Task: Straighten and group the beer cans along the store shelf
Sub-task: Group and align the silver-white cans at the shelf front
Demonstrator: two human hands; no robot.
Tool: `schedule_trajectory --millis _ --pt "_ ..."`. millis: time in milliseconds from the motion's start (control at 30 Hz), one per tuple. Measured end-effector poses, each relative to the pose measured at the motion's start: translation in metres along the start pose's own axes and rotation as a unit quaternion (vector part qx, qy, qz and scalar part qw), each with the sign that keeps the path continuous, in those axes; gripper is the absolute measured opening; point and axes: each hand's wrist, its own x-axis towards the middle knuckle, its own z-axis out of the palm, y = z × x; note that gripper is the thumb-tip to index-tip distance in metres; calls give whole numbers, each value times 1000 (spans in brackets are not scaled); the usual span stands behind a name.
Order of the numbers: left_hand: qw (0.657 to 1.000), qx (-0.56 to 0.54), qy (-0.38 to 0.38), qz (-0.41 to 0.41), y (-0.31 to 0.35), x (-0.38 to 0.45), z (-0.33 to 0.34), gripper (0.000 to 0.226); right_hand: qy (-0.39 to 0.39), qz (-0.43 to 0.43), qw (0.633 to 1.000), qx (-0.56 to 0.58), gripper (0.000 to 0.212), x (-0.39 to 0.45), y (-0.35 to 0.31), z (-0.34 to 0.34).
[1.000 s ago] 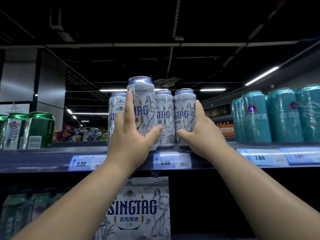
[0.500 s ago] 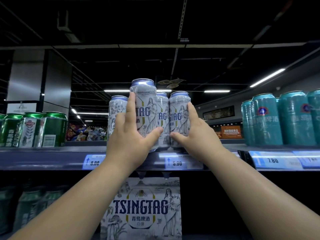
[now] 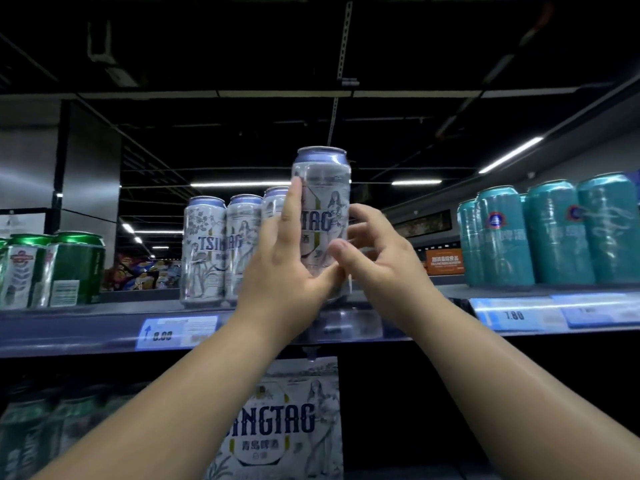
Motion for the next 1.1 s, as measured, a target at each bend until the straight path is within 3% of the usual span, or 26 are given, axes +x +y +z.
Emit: schedule_trajectory --millis 67,167,233,333,500,633,967,1100 --pt "1000 -4 -4 22 12 4 16 104 -30 4 995 93 51 0 0 -10" --pt "998 -32 -34 33 22 13 34 106 9 -9 991 132 41 0 6 -26" --pt "997 -16 -50 52 22 19 41 106 30 -20 995 94 38 0 12 -38" --pt "989 115 -40 80 7 20 44 102 57 -5 998 10 38 4 24 -50" --pt "952 302 -36 31 -10 15 50 90 66 102 986 -114 43 13 47 -55" --pt "945 323 -31 45 -8 12 51 80 5 152 980 -126 43 19 51 -51" --pt "947 318 -42 13 -18 4 39 80 -75 118 973 -181 46 16 42 -44" --pt "948 315 -35 19 -31 0 23 79 -47 111 963 -243 63 9 39 -43"
